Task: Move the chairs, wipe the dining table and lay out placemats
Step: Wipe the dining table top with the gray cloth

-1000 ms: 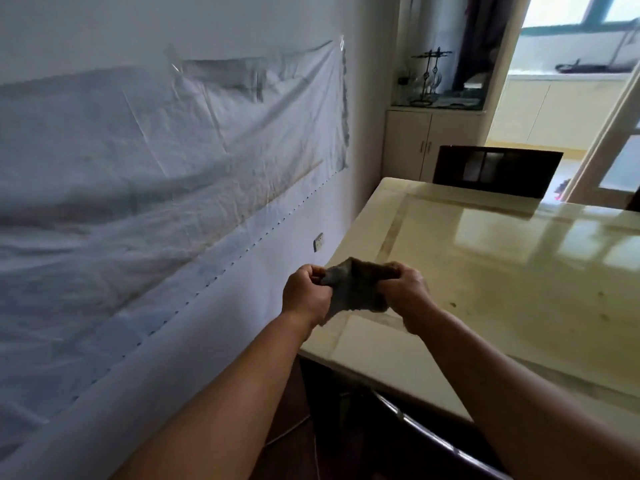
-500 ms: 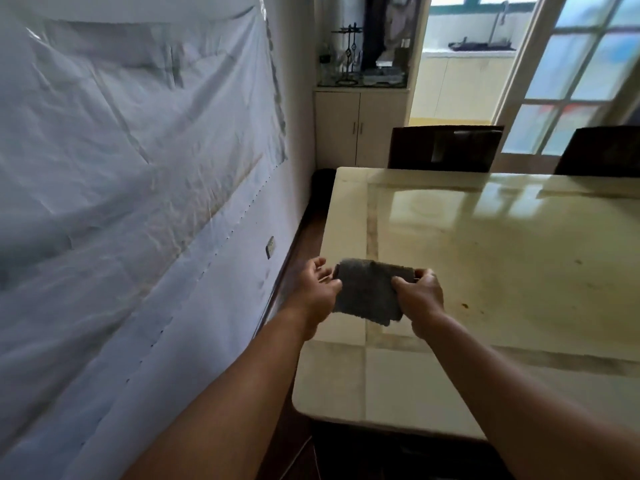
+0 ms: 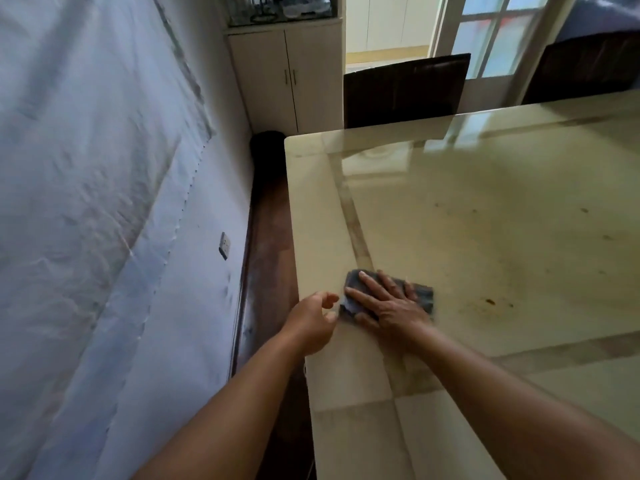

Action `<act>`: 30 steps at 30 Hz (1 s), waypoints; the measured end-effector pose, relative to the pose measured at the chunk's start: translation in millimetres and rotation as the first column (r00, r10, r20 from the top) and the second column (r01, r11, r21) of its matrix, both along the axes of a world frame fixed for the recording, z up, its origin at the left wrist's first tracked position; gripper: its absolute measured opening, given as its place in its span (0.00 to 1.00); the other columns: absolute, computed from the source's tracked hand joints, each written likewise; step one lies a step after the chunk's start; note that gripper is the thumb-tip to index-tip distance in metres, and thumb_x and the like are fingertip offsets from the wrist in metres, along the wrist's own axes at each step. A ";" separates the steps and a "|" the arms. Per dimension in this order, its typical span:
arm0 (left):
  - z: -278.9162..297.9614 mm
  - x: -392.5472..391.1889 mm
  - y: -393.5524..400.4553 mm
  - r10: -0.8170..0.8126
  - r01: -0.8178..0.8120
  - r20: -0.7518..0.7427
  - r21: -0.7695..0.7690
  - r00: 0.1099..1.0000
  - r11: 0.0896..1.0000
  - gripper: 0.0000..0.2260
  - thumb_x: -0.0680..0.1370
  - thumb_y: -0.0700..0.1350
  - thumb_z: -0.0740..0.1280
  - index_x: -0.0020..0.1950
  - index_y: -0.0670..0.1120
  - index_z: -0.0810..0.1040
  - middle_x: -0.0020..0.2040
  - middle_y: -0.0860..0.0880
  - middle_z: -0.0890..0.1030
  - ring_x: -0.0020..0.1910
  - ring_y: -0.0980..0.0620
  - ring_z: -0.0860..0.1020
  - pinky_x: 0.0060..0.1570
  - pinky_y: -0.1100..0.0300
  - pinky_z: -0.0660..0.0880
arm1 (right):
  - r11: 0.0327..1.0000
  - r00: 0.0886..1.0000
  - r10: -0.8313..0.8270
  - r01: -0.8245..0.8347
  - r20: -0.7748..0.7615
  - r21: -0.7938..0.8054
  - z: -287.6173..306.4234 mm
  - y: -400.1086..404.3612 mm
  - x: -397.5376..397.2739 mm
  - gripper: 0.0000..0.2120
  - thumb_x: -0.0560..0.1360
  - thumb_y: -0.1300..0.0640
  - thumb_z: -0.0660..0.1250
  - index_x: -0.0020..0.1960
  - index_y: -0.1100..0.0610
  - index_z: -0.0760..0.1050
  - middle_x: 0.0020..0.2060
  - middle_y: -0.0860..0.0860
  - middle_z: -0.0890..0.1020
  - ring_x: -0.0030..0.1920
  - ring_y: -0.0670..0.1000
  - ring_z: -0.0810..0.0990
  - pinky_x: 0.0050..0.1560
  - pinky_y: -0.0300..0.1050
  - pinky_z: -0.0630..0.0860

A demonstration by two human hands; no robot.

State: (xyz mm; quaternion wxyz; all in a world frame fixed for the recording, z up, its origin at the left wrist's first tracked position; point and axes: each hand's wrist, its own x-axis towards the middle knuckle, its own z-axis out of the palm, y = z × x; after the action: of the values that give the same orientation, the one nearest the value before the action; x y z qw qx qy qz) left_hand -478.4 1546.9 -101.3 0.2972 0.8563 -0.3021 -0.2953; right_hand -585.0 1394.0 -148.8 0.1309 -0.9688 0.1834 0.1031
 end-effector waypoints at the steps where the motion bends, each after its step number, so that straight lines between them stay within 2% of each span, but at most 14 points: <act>1: -0.4 5.4 -3.9 0.001 -0.001 0.001 -0.008 1.000 1.000 0.15 0.77 0.44 0.62 0.64 0.49 0.73 0.61 0.50 0.78 0.56 0.53 0.75 0.55 0.61 0.71 | 0.992 0.992 -0.124 0.124 -0.015 0.030 3.1 -5.4 5.2 0.25 0.78 0.35 0.43 0.73 0.34 0.40 0.75 0.43 0.37 0.75 0.52 0.33 0.69 0.58 0.30; 3: -2.3 15.7 -12.0 -0.014 0.015 0.005 -0.028 1.000 0.999 0.14 0.77 0.44 0.61 0.63 0.49 0.73 0.60 0.49 0.78 0.54 0.54 0.75 0.55 0.61 0.71 | 0.920 0.923 -0.381 0.384 -0.049 0.077 5.8 -10.6 16.1 0.25 0.79 0.39 0.43 0.75 0.38 0.42 0.76 0.45 0.37 0.75 0.53 0.34 0.70 0.59 0.31; 5: -1.8 24.1 -17.3 -0.040 0.041 0.012 -0.057 0.999 0.998 0.14 0.78 0.43 0.61 0.63 0.48 0.74 0.60 0.48 0.78 0.54 0.54 0.75 0.55 0.62 0.71 | 0.849 0.851 -0.522 0.525 -0.063 0.057 7.9 -2.1 23.4 0.25 0.80 0.42 0.43 0.75 0.41 0.41 0.76 0.47 0.37 0.75 0.53 0.35 0.70 0.60 0.32; 7: -1.4 32.7 -21.2 -0.086 0.089 0.042 -0.073 0.995 0.993 0.14 0.78 0.42 0.60 0.62 0.47 0.74 0.59 0.48 0.79 0.54 0.54 0.75 0.54 0.62 0.70 | 0.827 0.829 -0.558 0.560 -0.046 0.047 6.2 15.1 26.7 0.25 0.81 0.44 0.42 0.75 0.43 0.38 0.76 0.47 0.36 0.75 0.53 0.34 0.70 0.60 0.31; 11: -5.1 45.9 -30.7 -0.163 0.168 0.060 -0.097 0.985 0.981 0.13 0.78 0.41 0.59 0.62 0.46 0.74 0.59 0.47 0.79 0.54 0.53 0.75 0.54 0.60 0.72 | 0.871 0.871 -0.491 0.491 -0.013 0.025 -0.6 59.3 22.9 0.27 0.80 0.45 0.41 0.74 0.45 0.32 0.73 0.48 0.31 0.72 0.52 0.28 0.68 0.57 0.28; 15: -8.7 40.7 -47.5 -0.314 0.316 0.033 -0.088 0.949 0.945 0.11 0.78 0.43 0.60 0.58 0.48 0.76 0.56 0.47 0.79 0.52 0.51 0.76 0.54 0.57 0.74 | 0.827 0.828 -0.559 0.560 -0.039 0.051 -2.3 108.0 17.9 0.29 0.79 0.45 0.43 0.73 0.47 0.30 0.73 0.48 0.30 0.68 0.50 0.23 0.66 0.53 0.25; 17: -9.2 32.4 -53.3 -0.404 0.407 0.051 -0.074 0.913 0.911 0.10 0.78 0.44 0.60 0.57 0.49 0.77 0.56 0.47 0.78 0.52 0.50 0.75 0.52 0.58 0.73 | 0.799 0.801 -0.596 0.598 -0.051 0.057 2.2 117.7 16.4 0.29 0.79 0.43 0.44 0.74 0.47 0.33 0.75 0.47 0.34 0.71 0.50 0.26 0.69 0.52 0.29; 20: -8.4 23.9 -60.2 -0.471 0.474 0.057 -0.088 0.880 0.876 0.11 0.78 0.43 0.60 0.57 0.49 0.77 0.57 0.47 0.77 0.53 0.50 0.74 0.52 0.62 0.70 | 0.767 0.768 -0.640 0.640 -0.014 0.056 12.9 116.2 10.7 0.28 0.79 0.42 0.47 0.76 0.44 0.42 0.77 0.46 0.41 0.76 0.50 0.37 0.72 0.52 0.36; 22: -9.1 21.1 -66.0 -0.508 0.510 0.047 -0.109 0.860 0.853 0.11 0.78 0.41 0.60 0.57 0.48 0.78 0.58 0.47 0.77 0.55 0.49 0.75 0.53 0.63 0.69 | 0.748 0.748 -0.663 0.661 0.026 0.053 12.8 115.4 5.0 0.30 0.79 0.41 0.46 0.75 0.43 0.36 0.75 0.43 0.36 0.75 0.48 0.36 0.70 0.48 0.31; 24: -9.8 18.8 -70.1 -0.543 0.545 0.047 -0.119 0.838 0.830 0.13 0.78 0.40 0.59 0.59 0.48 0.77 0.59 0.47 0.77 0.57 0.49 0.75 0.55 0.63 0.70 | 0.727 0.726 -0.686 0.684 0.045 0.051 8.6 111.5 -1.5 0.29 0.79 0.41 0.43 0.72 0.43 0.29 0.71 0.40 0.30 0.74 0.45 0.31 0.67 0.45 0.26; 27: -14.9 13.2 -87.6 -0.574 0.584 0.110 -0.131 0.812 0.801 0.14 0.78 0.40 0.58 0.62 0.49 0.75 0.59 0.48 0.78 0.58 0.49 0.74 0.60 0.53 0.73 | 0.631 0.629 -0.774 0.776 0.072 0.007 -1.7 77.1 -20.7 0.28 0.79 0.42 0.42 0.75 0.44 0.34 0.73 0.43 0.33 0.74 0.45 0.32 0.68 0.47 0.29; 30: -20.9 15.8 -100.5 -0.548 0.577 0.199 -0.138 0.812 0.805 0.13 0.78 0.42 0.58 0.62 0.49 0.74 0.59 0.50 0.77 0.59 0.51 0.71 0.60 0.54 0.72 | 0.509 0.511 -0.855 0.859 0.083 -0.048 -3.4 33.4 -47.6 0.27 0.80 0.43 0.44 0.76 0.46 0.39 0.76 0.46 0.38 0.76 0.47 0.37 0.72 0.50 0.36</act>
State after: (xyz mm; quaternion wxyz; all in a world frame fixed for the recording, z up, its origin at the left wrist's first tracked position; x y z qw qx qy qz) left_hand -462.6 1446.4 -122.2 0.2535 0.7149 -0.5910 -0.2746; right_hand -632.5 1427.4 -152.2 0.1288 -0.7586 0.6386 -0.0063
